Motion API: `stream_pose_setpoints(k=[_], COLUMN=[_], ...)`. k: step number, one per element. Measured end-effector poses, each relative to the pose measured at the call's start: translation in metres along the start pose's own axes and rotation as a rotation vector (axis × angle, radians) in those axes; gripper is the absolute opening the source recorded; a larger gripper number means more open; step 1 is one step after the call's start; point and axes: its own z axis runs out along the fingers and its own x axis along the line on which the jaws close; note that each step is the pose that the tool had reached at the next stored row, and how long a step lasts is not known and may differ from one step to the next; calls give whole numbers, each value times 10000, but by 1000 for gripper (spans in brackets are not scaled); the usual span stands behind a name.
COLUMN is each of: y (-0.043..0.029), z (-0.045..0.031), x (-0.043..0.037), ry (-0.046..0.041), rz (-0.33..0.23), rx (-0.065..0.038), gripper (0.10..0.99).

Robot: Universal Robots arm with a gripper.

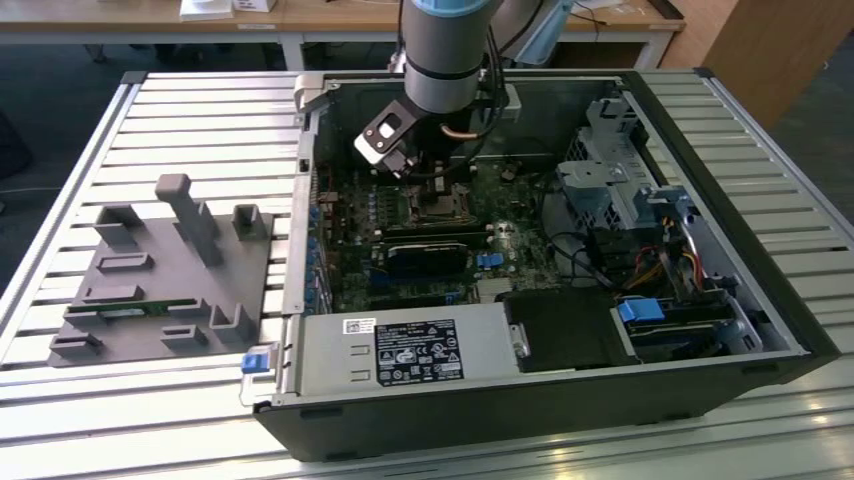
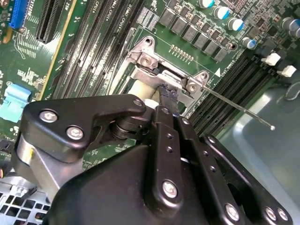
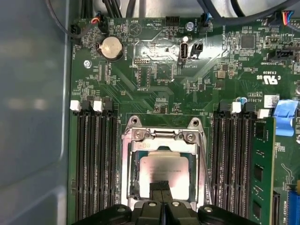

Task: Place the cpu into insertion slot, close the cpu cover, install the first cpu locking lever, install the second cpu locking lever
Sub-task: 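Close the cpu cover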

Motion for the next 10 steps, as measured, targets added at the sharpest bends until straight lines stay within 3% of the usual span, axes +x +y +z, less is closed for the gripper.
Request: stream_pose_setpoints(k=[7, 10], y=[0, 32], z=[40, 45], x=[-4, -3], ry=[-8, -3], rz=[2, 2], rx=[5, 1], gripper=[106, 106])
